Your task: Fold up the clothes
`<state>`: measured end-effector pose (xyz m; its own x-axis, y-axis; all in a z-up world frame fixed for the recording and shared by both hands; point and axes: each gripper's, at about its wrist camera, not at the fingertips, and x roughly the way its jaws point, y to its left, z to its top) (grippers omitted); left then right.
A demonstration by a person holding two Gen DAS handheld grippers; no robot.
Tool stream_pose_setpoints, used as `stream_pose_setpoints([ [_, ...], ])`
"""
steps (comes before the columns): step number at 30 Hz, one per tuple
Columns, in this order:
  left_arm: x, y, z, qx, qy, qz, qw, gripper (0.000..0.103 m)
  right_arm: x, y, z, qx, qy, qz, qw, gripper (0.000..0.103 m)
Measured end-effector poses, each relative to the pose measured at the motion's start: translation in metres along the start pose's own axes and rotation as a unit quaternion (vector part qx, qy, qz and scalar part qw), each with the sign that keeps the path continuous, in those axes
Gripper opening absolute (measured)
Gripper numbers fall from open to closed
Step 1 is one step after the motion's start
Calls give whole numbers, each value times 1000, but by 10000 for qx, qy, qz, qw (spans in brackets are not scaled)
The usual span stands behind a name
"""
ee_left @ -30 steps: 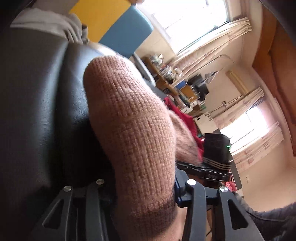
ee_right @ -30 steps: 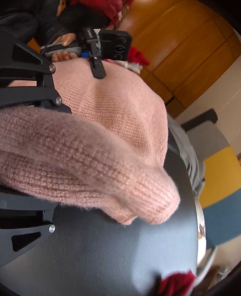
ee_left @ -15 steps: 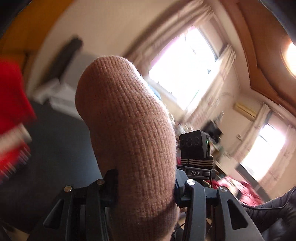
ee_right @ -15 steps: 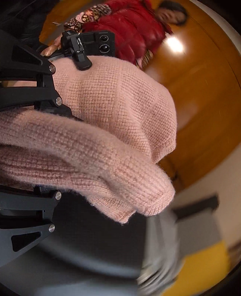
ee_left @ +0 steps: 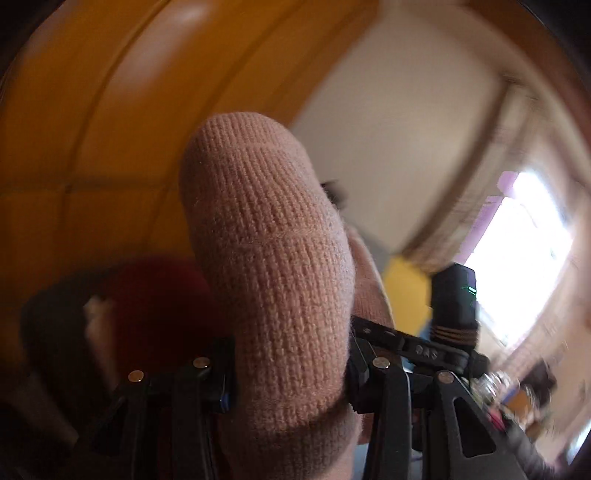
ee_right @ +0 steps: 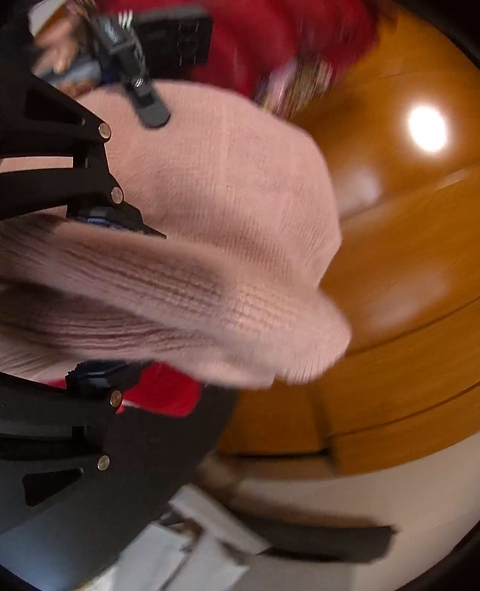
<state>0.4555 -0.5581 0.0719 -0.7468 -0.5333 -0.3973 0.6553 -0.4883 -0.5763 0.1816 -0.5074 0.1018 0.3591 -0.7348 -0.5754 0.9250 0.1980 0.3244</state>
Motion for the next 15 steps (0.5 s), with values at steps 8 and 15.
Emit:
stream_pose_setpoints([
  [8,29,50,0,-454,201,58,9987,52,36,-56,-37,659,97,-123,9977,87],
  [15,-2,8,7,189,-128,1202,9925,57,-17,24,-33,-749,-713,-1121,9883,88],
])
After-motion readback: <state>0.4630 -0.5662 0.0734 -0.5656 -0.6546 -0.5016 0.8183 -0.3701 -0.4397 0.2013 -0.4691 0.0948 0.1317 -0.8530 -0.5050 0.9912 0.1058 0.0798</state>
